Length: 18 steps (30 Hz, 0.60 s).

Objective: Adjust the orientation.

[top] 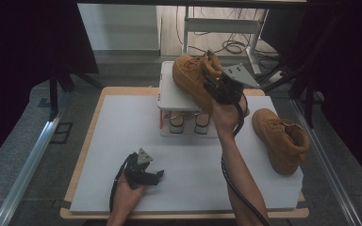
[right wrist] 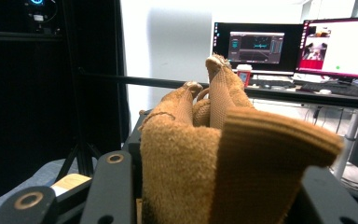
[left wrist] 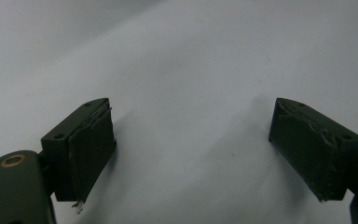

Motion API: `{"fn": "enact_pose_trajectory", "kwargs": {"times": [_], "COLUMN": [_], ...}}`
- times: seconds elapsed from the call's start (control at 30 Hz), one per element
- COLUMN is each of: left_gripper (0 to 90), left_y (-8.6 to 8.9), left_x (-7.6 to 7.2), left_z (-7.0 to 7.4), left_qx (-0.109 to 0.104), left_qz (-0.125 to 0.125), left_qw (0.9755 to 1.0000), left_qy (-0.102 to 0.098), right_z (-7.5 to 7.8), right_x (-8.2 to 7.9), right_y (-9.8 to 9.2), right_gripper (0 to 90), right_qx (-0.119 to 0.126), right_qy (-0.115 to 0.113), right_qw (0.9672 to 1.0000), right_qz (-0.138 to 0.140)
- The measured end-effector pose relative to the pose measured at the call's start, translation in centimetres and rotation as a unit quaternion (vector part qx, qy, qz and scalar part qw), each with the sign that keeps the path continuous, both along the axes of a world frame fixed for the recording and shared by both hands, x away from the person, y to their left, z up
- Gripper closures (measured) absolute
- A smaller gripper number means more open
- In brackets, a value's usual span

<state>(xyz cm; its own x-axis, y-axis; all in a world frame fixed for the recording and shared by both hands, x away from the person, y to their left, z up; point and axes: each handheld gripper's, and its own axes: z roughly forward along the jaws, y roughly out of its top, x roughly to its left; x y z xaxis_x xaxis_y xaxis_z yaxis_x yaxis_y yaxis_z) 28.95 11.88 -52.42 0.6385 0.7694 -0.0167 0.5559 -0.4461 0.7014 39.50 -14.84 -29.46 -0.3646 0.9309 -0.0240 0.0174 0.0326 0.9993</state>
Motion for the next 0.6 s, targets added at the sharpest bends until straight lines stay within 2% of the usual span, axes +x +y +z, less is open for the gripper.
{"fn": "enact_pose_trajectory", "kwargs": {"times": [0.6], "left_gripper": [13.9], "left_y": [0.0], "left_x": [0.0], "left_z": [0.0], "left_qx": [0.0], "left_qz": [0.0], "left_qw": [1.0], "left_qy": [-0.001], "right_z": [-1.4], "right_x": [2.4], "right_y": [3.1], "right_gripper": [55.2], "right_qx": [0.01], "right_qy": [0.007], "right_qw": [0.9999], "right_qz": [0.011]}}
